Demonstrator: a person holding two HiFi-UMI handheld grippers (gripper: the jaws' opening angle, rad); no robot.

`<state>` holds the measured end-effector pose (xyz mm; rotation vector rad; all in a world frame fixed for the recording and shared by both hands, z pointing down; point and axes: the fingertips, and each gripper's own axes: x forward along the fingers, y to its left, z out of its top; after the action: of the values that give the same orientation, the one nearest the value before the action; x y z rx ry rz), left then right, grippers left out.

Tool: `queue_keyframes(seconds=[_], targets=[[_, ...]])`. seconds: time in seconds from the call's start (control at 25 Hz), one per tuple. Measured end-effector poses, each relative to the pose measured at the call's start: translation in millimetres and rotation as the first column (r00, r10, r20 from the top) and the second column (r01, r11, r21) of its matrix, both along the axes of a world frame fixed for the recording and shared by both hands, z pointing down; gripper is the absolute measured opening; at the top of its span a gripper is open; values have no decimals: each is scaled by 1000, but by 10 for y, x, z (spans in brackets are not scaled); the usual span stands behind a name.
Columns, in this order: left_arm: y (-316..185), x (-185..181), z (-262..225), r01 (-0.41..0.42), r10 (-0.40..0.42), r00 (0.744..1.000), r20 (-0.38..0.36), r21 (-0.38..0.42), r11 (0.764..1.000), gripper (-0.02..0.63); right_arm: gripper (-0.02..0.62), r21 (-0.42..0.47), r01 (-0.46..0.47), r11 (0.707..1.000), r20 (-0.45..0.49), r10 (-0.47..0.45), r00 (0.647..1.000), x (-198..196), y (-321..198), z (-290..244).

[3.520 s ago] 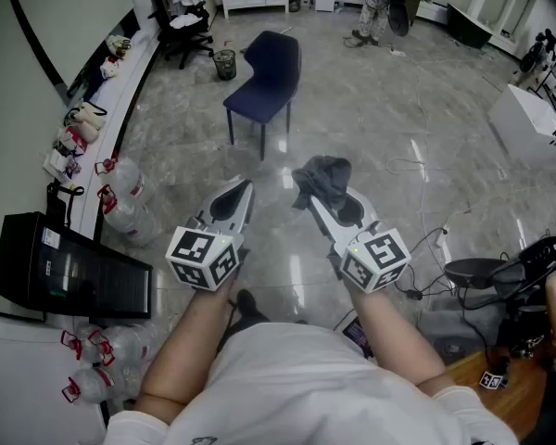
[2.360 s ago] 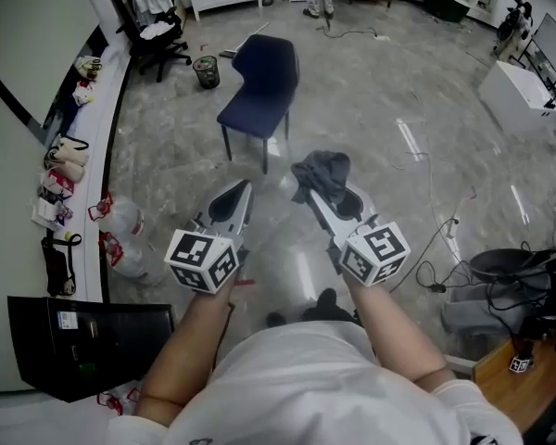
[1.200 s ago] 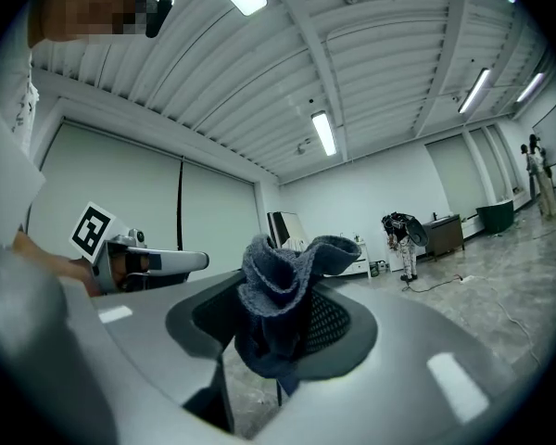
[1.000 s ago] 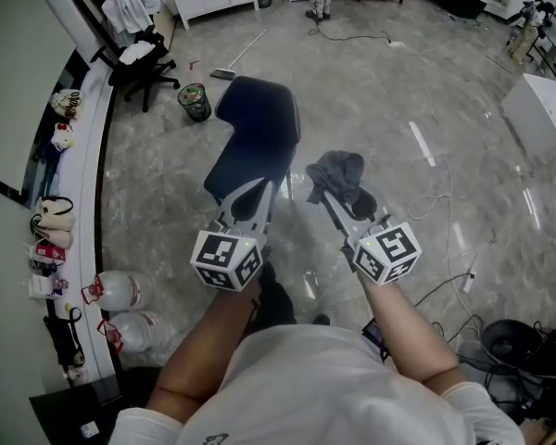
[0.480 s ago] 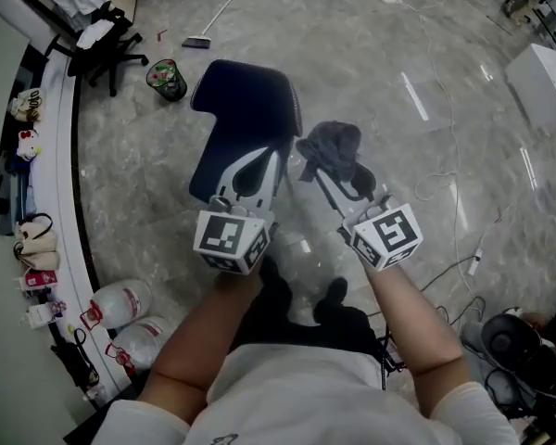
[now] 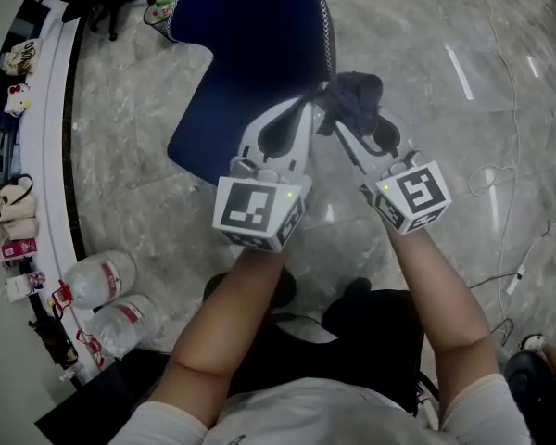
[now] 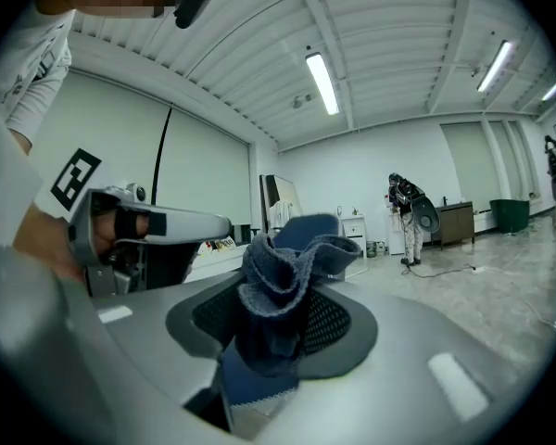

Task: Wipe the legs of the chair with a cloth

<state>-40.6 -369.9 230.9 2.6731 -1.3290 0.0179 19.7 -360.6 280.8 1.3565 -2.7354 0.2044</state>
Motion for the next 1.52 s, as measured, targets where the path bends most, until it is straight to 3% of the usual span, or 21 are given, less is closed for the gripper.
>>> queue_keyframes(seconds=[0.24,0.52,0.72,1.0,1.16,1.32,1.52], targets=[[-177,17,1854,1,0,1000,20,-29,1000,6,150,-8,-18,1000,-24,17,1000,-3,-353,2037],[-208,-43,2880,32,-32,999,6,-60,998,6,150,-69,-12,998,-91,6,996,-230,-697,3676],[-296,-35,3022,41,-39,998,42,-39,998,6,150,-121,15,992,-125,-31,992,-497,-912,4448],[-354,-22,3098,37,-36,999,23,-53,998,8,150,-28,66,997,-158,-70,985,-671,-1146,4370],[-356,-60,3197,44,-43,999,19,-72,996,6,149,6,115,993,-179,-112,977,-677,-1132,4673],[-335,-194,3205,57,-56,998,14,-75,996,6,150,-135,99,986,-196,-125,973,-683,-1150,5418],[-316,-309,3232,85,-82,996,32,-89,992,6,150,-329,66,942,-194,-135,972,-678,-1207,6299]])
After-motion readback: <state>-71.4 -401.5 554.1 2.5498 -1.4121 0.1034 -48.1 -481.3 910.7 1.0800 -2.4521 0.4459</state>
